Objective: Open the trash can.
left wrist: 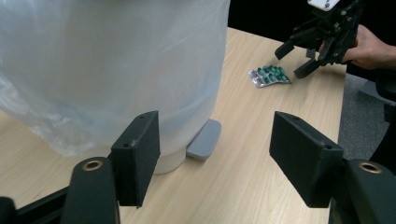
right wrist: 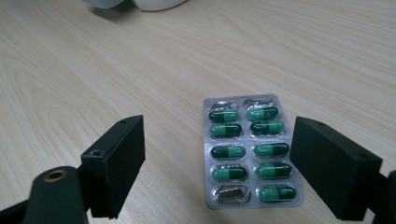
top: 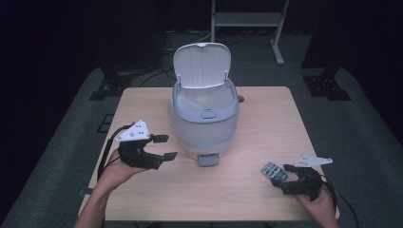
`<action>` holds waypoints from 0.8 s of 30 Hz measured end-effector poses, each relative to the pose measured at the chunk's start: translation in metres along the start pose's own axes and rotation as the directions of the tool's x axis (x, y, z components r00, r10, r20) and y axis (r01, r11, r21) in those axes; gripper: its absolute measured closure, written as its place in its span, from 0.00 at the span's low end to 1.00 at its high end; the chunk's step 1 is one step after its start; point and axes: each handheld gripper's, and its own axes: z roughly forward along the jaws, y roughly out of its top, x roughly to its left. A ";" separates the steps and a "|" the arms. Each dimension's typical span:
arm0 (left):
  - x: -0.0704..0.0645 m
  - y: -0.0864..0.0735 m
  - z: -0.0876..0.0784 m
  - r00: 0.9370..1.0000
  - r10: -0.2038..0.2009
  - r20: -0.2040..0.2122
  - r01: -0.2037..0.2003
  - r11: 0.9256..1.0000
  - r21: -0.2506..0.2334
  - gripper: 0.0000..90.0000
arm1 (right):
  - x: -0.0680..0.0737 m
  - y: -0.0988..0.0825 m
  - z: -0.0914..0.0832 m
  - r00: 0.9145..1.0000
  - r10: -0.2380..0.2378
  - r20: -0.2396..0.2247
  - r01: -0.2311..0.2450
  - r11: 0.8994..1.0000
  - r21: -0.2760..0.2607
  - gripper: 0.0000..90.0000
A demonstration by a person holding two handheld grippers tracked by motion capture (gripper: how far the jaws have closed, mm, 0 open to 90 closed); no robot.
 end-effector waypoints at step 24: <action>0.005 -0.039 0.011 0.998 -0.050 -0.050 0.051 0.998 0.029 0.24 | 0.001 0.001 0.004 1.000 -0.009 -0.001 0.009 1.000 0.019 0.18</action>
